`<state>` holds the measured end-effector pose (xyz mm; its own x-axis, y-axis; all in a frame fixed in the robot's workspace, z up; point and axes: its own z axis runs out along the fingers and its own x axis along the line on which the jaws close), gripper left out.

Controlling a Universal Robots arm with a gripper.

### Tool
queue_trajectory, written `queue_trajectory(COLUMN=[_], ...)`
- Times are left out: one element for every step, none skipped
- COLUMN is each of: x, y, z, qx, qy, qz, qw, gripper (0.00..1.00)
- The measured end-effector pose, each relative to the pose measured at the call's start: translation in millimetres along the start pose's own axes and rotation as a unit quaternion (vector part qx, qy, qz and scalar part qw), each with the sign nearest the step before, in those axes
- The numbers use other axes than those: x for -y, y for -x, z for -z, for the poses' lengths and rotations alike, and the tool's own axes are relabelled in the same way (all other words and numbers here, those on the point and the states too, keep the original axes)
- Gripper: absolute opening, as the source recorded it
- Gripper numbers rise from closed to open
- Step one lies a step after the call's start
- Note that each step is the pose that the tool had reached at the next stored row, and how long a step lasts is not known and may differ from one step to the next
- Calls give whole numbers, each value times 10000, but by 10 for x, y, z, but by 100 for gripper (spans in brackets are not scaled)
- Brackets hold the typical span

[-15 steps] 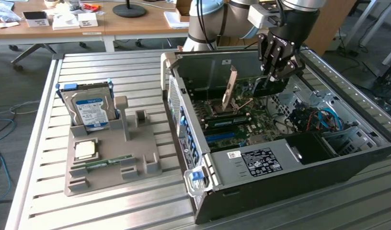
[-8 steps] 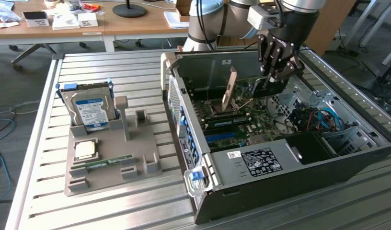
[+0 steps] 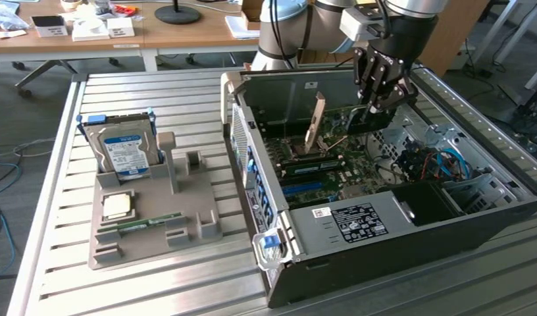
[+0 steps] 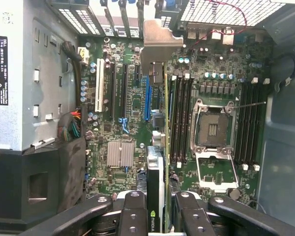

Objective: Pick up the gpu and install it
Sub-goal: 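Insert the gpu into the slot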

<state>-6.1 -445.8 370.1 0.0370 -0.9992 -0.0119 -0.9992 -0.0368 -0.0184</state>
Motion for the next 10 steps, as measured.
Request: queue_trajectory(x=[0, 0, 0, 0, 0, 0, -1, 0, 0, 0], y=[0, 0, 0, 0, 0, 0, 0, 0, 0, 0], z=[-4, -8, -12, -13, -14, -14, -14, -14, -17, -21], qx=[1, 0, 0, -1, -1, -1, -1, 0, 0, 1], qy=[0, 0, 0, 1, 1, 0, 0, 0, 0, 0], qz=[0, 0, 0, 0, 0, 0, 0, 0, 0, 0], qw=[10000, 10000, 10000, 10000, 10000, 10000, 10000, 10000, 10000, 10000], gripper=[27, 27, 27, 27, 27, 27, 27, 27, 27, 27])
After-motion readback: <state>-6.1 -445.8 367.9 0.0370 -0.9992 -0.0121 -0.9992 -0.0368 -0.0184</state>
